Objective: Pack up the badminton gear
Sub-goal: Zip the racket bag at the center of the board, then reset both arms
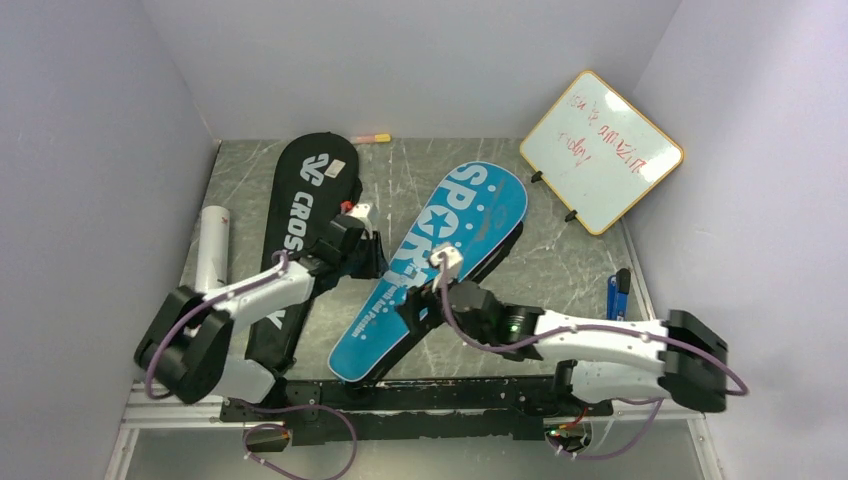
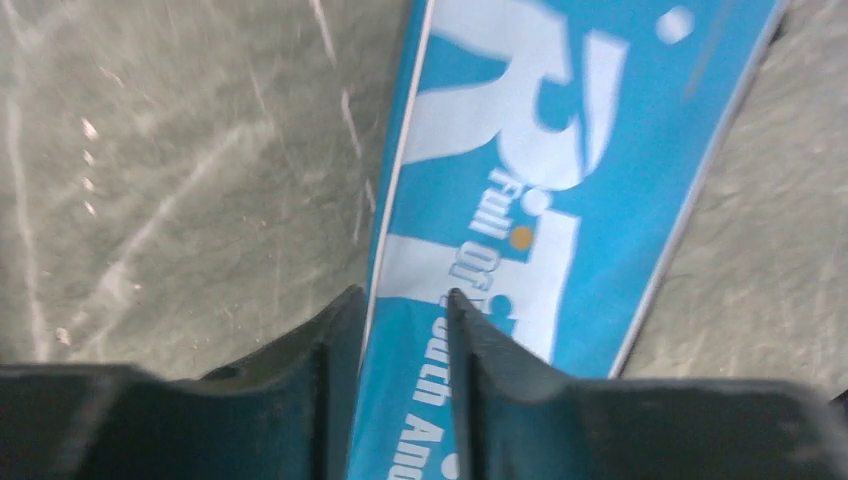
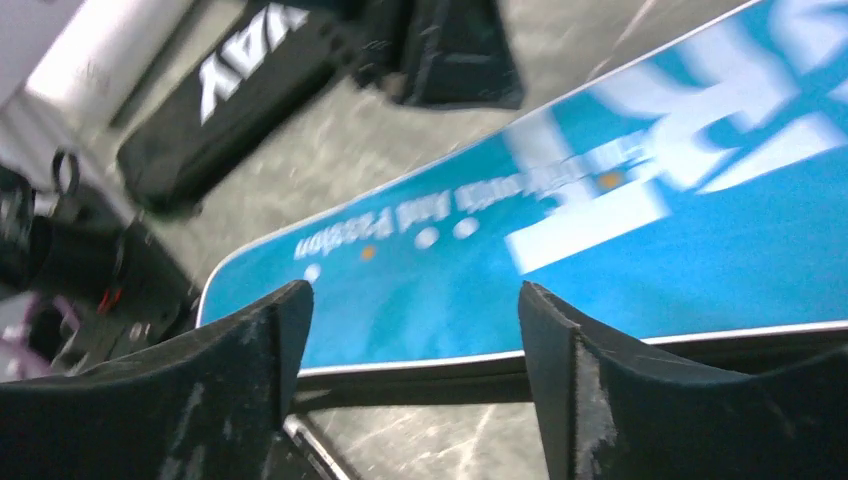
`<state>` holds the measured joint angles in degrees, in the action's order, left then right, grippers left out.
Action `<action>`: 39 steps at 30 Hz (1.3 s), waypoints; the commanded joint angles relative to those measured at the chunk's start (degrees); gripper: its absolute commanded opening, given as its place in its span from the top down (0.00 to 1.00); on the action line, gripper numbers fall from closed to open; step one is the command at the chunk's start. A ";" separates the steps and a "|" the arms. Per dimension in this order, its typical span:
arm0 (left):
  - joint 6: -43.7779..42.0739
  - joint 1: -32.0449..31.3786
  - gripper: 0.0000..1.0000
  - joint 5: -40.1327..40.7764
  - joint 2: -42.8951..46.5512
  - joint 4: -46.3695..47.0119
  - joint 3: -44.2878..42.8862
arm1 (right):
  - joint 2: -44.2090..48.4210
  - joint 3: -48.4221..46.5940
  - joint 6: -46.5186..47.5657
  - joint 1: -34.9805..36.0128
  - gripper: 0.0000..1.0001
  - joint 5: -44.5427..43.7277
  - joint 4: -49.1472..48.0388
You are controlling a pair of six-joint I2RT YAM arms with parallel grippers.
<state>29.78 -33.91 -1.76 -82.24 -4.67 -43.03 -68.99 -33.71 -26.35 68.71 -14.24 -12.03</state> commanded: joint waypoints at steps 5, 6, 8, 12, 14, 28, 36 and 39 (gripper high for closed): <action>-3.15 -4.93 0.11 14.15 22.19 8.06 5.19 | 20.75 8.57 7.98 0.29 0.00 -34.46 -6.85; -3.03 -5.01 0.04 15.26 24.90 9.40 6.73 | 21.92 11.74 10.00 0.29 0.00 -35.67 -12.61; -2.29 -5.05 0.03 18.57 29.87 12.90 11.12 | 22.81 18.70 16.03 0.24 0.00 -34.44 -24.89; -4.45 -5.10 0.03 25.40 38.77 18.38 19.50 | 24.45 24.83 33.08 0.29 0.00 -19.77 -34.34; -6.64 -5.11 0.03 25.20 42.70 19.84 22.17 | 24.95 24.07 32.10 0.05 0.00 -19.66 -33.28; -13.49 -5.11 0.03 33.60 51.74 15.90 28.29 | 25.99 22.94 30.77 -14.76 0.00 -12.23 -27.42; -24.88 -5.11 0.03 43.30 45.85 37.47 35.88 | 19.79 23.23 22.14 -39.59 0.00 -6.00 -35.95; -30.10 -4.03 0.03 49.50 38.62 53.38 39.54 | 11.19 27.31 24.84 -45.11 0.00 -13.65 -51.15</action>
<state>9.61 -38.94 38.28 -37.34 25.82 -6.50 -50.26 -8.67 -1.41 28.88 -23.68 -45.43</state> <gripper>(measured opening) 0.971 0.997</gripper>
